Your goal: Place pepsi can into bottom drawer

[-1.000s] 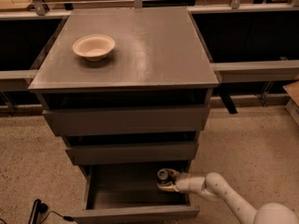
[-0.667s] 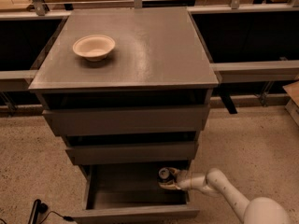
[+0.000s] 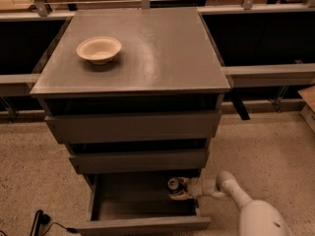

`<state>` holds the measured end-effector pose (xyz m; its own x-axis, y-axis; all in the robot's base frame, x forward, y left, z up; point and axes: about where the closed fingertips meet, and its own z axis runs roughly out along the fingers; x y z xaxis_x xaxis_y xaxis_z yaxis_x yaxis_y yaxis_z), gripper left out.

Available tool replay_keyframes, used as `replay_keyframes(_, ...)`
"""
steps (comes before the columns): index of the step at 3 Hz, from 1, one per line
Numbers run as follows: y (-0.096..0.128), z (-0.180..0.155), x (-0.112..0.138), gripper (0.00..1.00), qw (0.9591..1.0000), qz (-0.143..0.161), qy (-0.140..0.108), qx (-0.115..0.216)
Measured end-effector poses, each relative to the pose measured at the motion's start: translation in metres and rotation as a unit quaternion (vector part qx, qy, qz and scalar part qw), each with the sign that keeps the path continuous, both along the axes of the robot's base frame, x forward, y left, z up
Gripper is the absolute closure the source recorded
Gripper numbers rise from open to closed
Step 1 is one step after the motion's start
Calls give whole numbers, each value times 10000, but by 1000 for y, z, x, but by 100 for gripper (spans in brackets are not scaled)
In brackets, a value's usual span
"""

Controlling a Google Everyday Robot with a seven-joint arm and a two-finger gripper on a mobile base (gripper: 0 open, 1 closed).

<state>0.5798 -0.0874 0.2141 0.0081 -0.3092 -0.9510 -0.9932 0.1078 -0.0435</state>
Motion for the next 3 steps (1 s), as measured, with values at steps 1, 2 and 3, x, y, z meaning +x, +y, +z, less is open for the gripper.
replay_keyframes(1, 2, -2, -1, 100, 10000, -49, 28, 8)
replay_keyframes(2, 2, -2, -1, 100, 10000, -50, 30, 9)
replay_keyframes(3, 19, -12, -10, 100, 9997, 190, 170, 55)
